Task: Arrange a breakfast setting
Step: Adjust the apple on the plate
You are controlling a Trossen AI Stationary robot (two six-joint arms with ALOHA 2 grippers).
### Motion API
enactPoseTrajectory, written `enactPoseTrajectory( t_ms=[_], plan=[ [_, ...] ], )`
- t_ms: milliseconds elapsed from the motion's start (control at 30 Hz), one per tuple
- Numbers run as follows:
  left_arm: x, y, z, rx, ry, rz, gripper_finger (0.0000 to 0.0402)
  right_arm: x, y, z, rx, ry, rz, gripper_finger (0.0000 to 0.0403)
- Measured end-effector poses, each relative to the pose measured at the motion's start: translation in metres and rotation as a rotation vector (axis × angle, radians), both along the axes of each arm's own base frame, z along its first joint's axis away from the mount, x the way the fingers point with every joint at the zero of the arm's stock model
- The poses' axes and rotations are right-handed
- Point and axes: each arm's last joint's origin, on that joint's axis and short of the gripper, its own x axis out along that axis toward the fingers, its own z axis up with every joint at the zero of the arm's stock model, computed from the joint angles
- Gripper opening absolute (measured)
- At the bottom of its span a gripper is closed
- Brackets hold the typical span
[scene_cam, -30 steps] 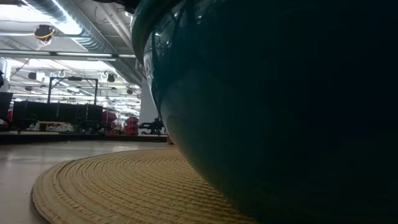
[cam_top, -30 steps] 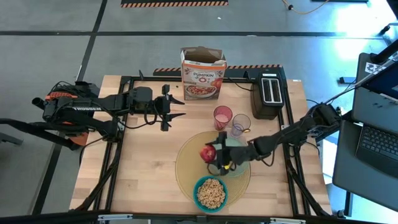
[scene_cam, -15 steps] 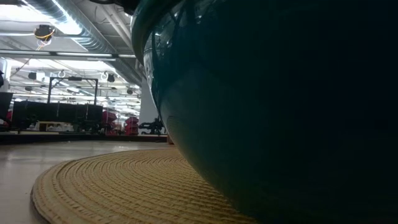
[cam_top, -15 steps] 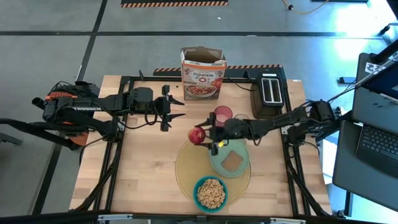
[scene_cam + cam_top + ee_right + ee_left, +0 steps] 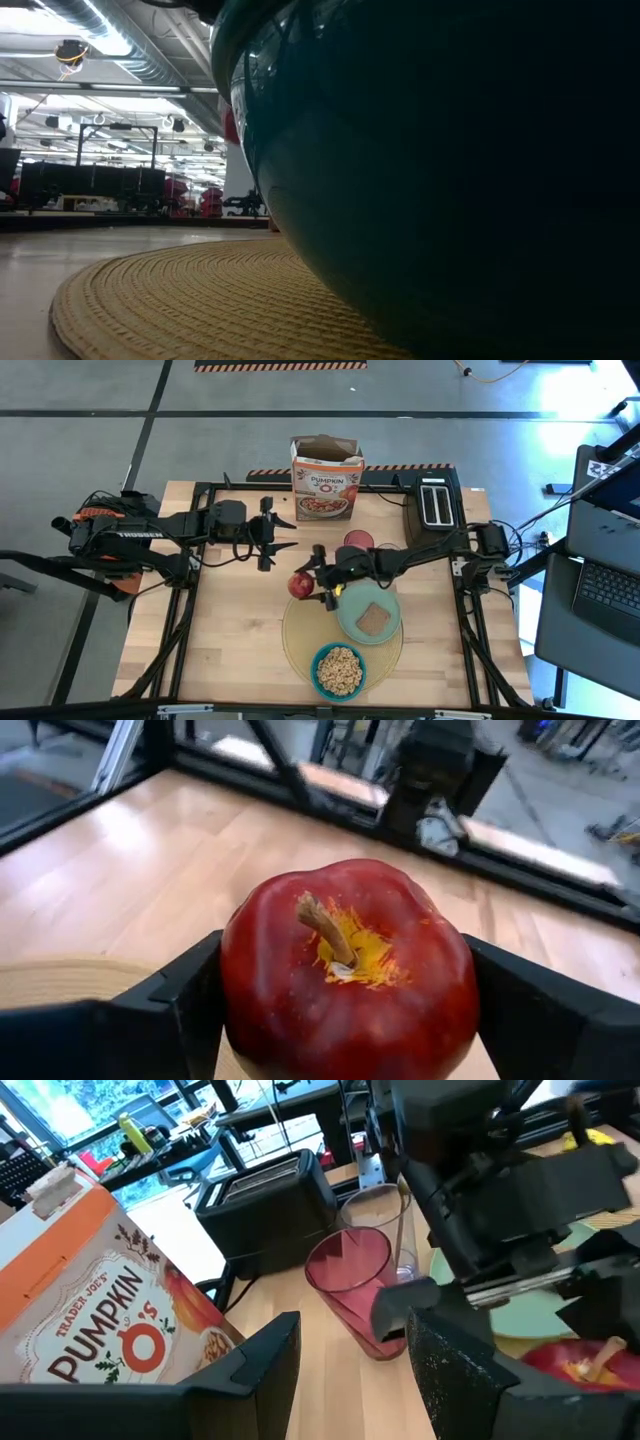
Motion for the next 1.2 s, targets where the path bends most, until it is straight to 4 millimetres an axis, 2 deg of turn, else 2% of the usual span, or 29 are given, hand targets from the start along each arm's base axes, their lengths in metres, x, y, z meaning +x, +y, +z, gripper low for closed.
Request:
enactPoseTrajectory(
  t_ms=[167,367,567,767,833,1000,1067,1200],
  plan=[
    [-0.001,0.000,-0.002,-0.002,0.019,0.000,0.0174,-0.004,-0.001,0.011,-0.038,0.038,-0.001,0.0313],
    [-0.001,-0.001,-0.002,-0.005,0.025,-0.009,0.0174,-0.029,0.003,0.031,-0.116,0.178,-0.027,0.0313],
    [-0.001,-0.001,-0.002,-0.006,0.024,-0.011,0.0174,-0.062,0.027,0.055,-0.149,0.279,-0.066,0.0313],
    [-0.001,-0.001,-0.002,-0.006,0.018,-0.012,0.0174,-0.104,0.058,0.068,-0.193,0.409,-0.200,0.0313],
    [-0.001,-0.001,-0.002,-0.007,0.019,-0.012,0.0174,-0.116,0.069,0.070,-0.175,0.386,-0.253,0.0313],
    [0.000,-0.001,-0.001,-0.007,0.014,-0.012,0.0174,-0.153,0.088,0.054,-0.057,0.325,-0.353,0.0313],
    [0.000,-0.001,-0.001,-0.011,0.012,-0.010,0.0174,-0.166,0.089,0.040,0.021,0.293,-0.386,0.0313],
    [0.000,-0.001,0.000,-0.022,-0.005,-0.006,0.0174,-0.176,0.084,0.015,0.232,0.158,-0.394,0.0313]
  ],
)
